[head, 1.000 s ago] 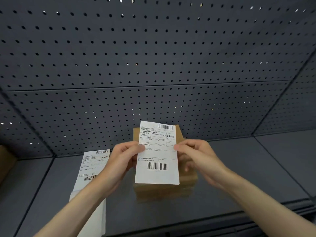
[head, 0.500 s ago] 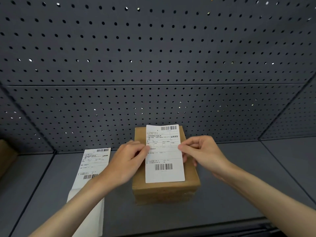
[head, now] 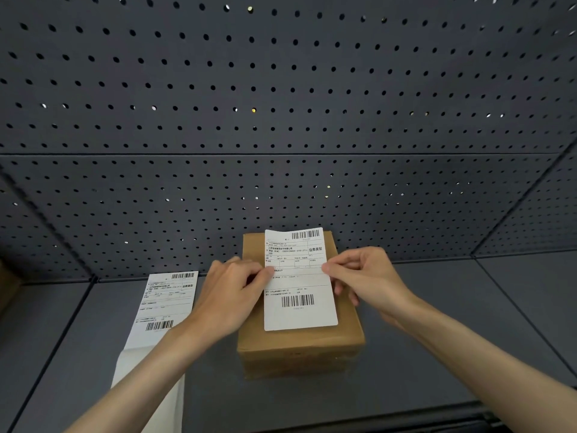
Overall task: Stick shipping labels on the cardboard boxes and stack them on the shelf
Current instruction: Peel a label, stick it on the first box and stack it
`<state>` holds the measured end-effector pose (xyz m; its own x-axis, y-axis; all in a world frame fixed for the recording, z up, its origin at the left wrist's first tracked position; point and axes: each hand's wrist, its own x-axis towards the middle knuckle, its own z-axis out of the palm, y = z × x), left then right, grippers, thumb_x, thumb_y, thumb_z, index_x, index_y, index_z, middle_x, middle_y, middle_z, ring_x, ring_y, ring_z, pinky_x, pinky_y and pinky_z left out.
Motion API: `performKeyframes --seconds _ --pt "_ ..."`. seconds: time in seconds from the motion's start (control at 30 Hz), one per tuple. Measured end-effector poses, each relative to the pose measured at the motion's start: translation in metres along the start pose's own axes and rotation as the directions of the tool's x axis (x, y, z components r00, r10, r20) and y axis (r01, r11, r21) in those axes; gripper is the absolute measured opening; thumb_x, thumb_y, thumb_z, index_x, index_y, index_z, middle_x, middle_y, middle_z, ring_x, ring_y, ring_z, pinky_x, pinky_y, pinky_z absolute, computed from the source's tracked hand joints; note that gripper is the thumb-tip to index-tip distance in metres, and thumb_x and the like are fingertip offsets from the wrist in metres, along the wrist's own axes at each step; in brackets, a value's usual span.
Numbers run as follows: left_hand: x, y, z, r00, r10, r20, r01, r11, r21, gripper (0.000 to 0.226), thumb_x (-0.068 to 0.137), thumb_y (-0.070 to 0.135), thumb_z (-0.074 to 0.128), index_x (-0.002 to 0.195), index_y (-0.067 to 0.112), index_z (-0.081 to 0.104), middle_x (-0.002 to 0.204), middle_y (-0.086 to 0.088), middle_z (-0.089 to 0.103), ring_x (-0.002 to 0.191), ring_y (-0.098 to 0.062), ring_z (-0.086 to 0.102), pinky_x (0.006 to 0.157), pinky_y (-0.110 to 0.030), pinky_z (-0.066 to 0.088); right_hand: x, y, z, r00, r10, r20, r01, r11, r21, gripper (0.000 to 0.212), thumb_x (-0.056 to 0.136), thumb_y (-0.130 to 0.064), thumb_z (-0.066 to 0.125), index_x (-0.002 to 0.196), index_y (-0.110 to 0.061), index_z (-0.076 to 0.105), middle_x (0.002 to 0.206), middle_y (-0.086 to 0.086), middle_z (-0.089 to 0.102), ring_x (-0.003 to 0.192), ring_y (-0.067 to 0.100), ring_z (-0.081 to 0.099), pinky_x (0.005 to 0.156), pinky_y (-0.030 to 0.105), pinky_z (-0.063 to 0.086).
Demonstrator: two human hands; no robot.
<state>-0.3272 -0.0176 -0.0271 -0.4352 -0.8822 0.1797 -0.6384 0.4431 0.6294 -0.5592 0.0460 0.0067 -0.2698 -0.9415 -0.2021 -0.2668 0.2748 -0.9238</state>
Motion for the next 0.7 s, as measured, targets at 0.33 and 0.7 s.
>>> performKeyframes --seconds 0.33,0.7 --pt "0.009 0.002 -0.007 0.999 0.039 0.016 -0.042 0.976 0.215 0.051 0.104 0.04 0.042 0.057 0.02 0.049 0.057 0.005 0.051 0.072 -0.012 0.051 0.083 -0.036 0.035 0.012 -0.007 0.005 0.999 0.047 0.026 -0.045 0.996 -0.08 0.007 0.091 -0.006 0.074 0.088 -0.004 0.079 0.078 0.008 0.08 0.048 0.009 0.06 0.034 0.021 0.037" --pt "0.012 0.0 0.0 0.992 0.122 0.008 -0.116 0.915 0.387 0.047 0.104 0.038 0.037 0.068 0.021 0.063 0.065 0.009 0.055 0.071 -0.01 0.05 0.075 -0.032 0.025 0.022 -0.011 0.002 0.993 0.092 0.072 -0.076 0.979 -0.191 0.01 0.092 -0.007 0.073 0.085 -0.002 0.079 0.076 0.011 0.08 0.047 0.013 0.064 0.034 0.021 0.035"
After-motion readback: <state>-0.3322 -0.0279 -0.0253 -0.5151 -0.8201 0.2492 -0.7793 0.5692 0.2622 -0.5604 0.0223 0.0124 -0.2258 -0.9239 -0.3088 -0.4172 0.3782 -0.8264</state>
